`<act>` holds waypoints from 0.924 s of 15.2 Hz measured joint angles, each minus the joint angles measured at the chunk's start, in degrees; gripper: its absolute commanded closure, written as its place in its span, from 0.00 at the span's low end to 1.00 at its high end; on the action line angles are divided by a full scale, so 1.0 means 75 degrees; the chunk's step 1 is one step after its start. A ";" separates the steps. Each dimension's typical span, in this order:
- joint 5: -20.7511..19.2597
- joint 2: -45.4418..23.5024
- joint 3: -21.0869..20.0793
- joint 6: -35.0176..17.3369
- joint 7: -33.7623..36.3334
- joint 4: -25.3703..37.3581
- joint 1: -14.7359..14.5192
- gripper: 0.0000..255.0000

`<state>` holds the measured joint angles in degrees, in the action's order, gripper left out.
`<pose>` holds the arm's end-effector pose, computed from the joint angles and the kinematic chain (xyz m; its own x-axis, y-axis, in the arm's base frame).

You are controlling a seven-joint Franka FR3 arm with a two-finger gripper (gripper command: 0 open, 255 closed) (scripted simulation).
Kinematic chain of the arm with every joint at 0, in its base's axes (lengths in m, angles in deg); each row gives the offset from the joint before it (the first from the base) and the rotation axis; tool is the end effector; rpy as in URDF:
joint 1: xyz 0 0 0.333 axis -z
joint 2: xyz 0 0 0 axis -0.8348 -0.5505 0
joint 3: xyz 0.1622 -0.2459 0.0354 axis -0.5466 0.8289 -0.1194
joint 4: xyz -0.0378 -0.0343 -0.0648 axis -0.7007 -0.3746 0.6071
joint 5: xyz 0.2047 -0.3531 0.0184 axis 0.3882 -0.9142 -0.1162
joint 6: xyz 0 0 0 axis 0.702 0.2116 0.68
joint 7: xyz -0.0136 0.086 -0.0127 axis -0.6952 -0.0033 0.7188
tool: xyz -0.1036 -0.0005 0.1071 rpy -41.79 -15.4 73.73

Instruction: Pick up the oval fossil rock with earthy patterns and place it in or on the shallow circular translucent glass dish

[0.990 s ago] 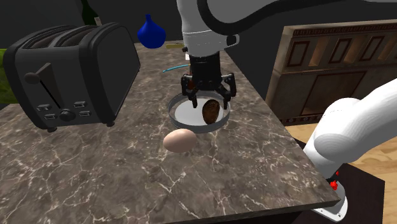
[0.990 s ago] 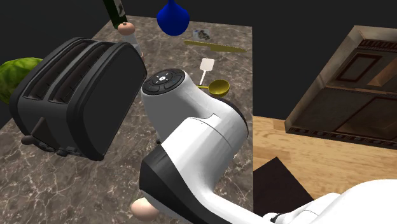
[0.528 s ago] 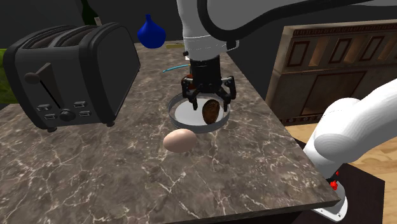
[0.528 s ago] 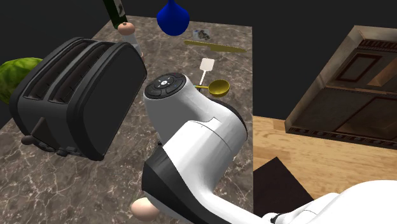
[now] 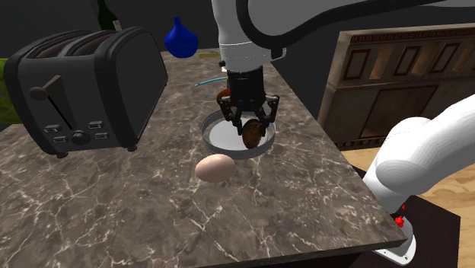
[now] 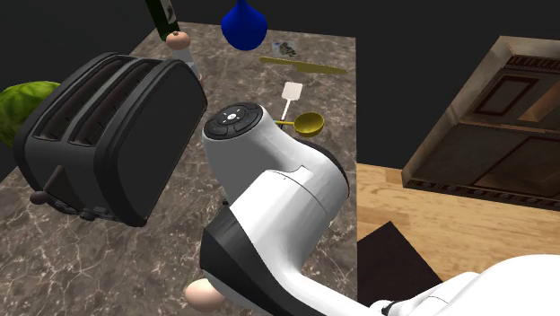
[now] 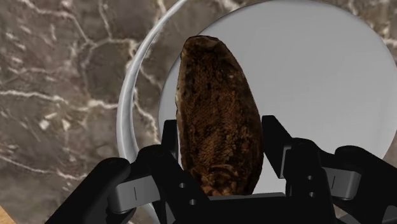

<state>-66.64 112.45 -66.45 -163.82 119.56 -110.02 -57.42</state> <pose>0.3475 0.2510 0.4749 0.4789 -0.8777 -0.0161 -0.8719 -0.4777 0.1074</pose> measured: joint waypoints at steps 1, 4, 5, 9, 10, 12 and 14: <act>0.0000 0.0000 0.0000 0.0000 0.0000 0.0000 0.0000 1.00; -0.0005 -0.0011 0.0000 0.0044 0.0011 0.0048 0.0002 1.00; -0.0018 -0.0023 0.0011 0.0120 0.0016 0.0132 0.0009 1.00; -0.0072 -0.0059 0.0073 0.0502 0.0039 0.0545 0.0038 1.00; -0.0078 -0.0049 0.0092 0.0583 0.0037 0.0615 0.0040 1.00; -0.0104 -0.0057 0.0133 0.0791 0.0040 0.0828 0.0053 1.00; -0.0128 -0.0111 0.0139 0.0985 0.0081 0.1077 0.0067 1.00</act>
<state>-67.60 111.62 -65.41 -156.43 120.17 -101.94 -56.92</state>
